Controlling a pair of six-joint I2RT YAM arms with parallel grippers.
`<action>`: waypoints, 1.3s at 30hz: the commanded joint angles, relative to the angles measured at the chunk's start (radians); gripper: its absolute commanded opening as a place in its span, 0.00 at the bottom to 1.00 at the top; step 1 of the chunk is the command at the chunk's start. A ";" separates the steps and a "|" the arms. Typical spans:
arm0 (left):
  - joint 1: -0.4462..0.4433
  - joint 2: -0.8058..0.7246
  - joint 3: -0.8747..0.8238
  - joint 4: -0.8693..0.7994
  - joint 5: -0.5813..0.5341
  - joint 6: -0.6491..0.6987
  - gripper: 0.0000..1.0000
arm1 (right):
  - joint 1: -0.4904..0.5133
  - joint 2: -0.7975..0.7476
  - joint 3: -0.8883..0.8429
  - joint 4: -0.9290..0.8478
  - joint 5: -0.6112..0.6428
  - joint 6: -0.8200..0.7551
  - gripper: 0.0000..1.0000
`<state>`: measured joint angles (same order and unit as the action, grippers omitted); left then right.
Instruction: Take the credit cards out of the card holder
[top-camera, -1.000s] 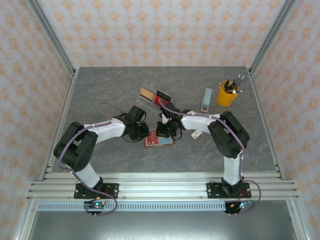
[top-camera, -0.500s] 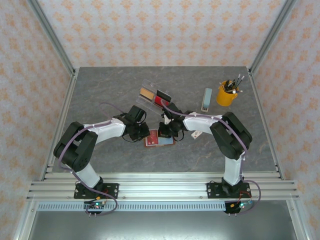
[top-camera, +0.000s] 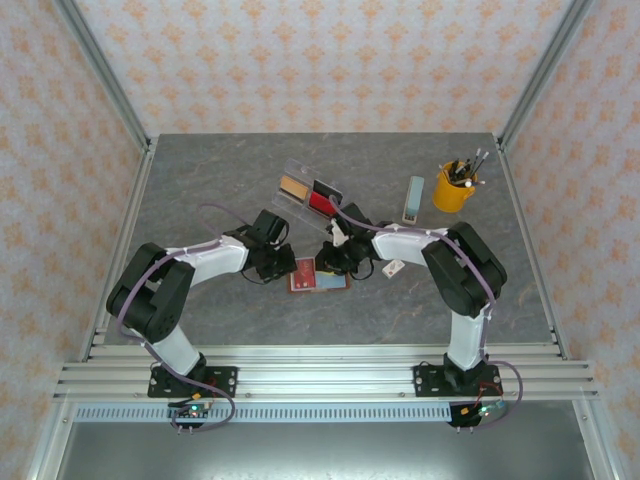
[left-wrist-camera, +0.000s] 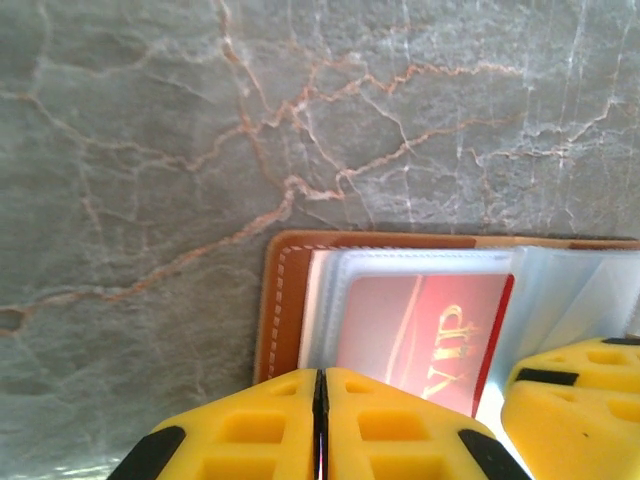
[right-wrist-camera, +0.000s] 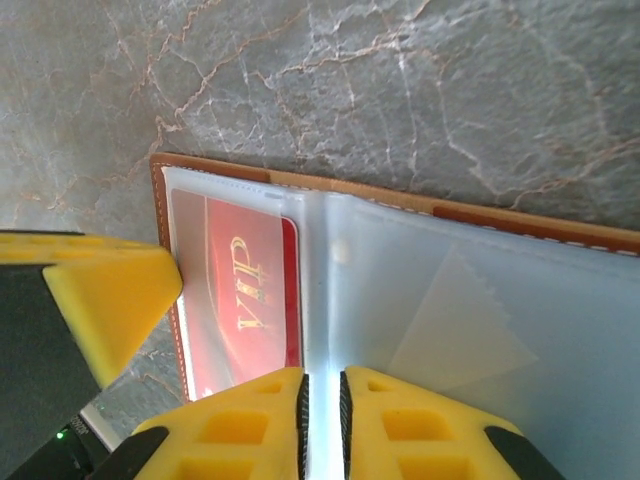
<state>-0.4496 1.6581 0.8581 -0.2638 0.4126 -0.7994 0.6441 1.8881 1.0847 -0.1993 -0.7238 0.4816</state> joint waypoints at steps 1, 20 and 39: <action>0.009 0.018 -0.018 0.010 -0.005 0.048 0.12 | -0.001 0.023 -0.003 0.012 -0.033 0.003 0.18; 0.010 0.056 -0.016 0.011 -0.001 0.041 0.11 | -0.001 0.039 -0.002 0.085 -0.077 0.033 0.17; 0.009 0.055 -0.014 0.009 -0.005 0.040 0.11 | -0.001 0.044 0.000 0.091 -0.071 0.053 0.20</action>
<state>-0.4423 1.6787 0.8558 -0.2264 0.4294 -0.7761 0.6369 1.9038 1.0645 -0.1101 -0.7864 0.5270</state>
